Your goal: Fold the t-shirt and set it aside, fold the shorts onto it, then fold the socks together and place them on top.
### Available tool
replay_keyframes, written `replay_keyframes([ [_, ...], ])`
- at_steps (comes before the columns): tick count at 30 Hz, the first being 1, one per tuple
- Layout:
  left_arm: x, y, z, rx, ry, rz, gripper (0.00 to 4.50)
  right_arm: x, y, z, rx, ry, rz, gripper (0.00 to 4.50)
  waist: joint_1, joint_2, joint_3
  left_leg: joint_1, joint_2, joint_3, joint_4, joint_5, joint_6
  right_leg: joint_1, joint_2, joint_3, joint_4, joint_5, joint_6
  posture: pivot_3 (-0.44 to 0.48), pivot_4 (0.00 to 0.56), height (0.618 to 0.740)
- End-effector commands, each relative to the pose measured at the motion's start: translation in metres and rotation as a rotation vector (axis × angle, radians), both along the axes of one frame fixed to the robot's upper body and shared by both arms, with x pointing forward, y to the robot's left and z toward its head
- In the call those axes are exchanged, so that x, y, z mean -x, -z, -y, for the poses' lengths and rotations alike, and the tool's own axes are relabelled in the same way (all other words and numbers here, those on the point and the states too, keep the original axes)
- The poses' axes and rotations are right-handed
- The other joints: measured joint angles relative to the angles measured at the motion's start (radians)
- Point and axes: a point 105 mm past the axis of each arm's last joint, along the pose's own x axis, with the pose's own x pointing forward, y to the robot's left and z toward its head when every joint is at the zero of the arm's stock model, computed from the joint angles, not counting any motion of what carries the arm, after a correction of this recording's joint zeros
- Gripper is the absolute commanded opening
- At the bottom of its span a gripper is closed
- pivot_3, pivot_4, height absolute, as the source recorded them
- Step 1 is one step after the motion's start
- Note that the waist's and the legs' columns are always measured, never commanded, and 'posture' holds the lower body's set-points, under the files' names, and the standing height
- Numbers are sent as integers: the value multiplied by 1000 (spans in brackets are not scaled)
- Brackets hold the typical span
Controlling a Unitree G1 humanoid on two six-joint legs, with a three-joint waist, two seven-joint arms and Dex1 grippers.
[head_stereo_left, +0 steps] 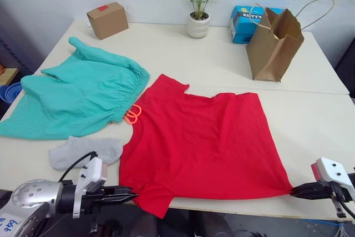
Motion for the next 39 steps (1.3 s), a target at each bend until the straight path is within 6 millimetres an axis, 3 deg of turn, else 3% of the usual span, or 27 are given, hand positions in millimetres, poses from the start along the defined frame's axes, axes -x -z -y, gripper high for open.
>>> replay_keyframes([
  [1, 11, -4, -4, -4, 23, -5, 0, 9, -9, 1, -10, 20, 2, 28, 0, 0, 0, 0, 0, 0, 0, 0, 0, 0, 0, 0, 0, 0, 0, 0, 150, 740],
  [7, 16, -4, -11, 1, -14, -20, 0, 18, -11, 0, -38, 58, 11, 28, 1, 0, 0, -1, 0, 0, -1, -2, 2, 0, 0, 0, -4, 0, 0, 0, 150, 740],
  [15, -2, -8, -26, 20, -119, -74, 0, 19, -16, 8, -53, 104, -48, 28, 1, 0, 0, -1, 0, 0, -2, -2, 1, 0, 0, 0, -4, 0, 0, 0, 150, 740],
  [23, -23, -9, -27, 49, -210, -163, 0, 5, -34, -13, -99, 141, -205, 28, -2, 1, 1, -1, 0, 0, -1, -2, 1, 0, 0, 0, -2, 0, 0, 0, 150, 740],
  [30, -41, -7, -26, 54, -294, -170, 0, -24, -33, -20, -126, 197, -169, 28, 0, 1, 1, -5, 0, 0, 1, -2, 1, -5, 0, -1, -1, 0, 1, 0, 150, 740],
  [39, -50, -6, -23, 45, -327, -123, 0, -36, -31, -29, -183, 237, -154, 28, -1, 1, 1, -15, 0, -1, 5, 0, -1, -16, 0, -1, 6, 1, 2, 0, 150, 740],
])
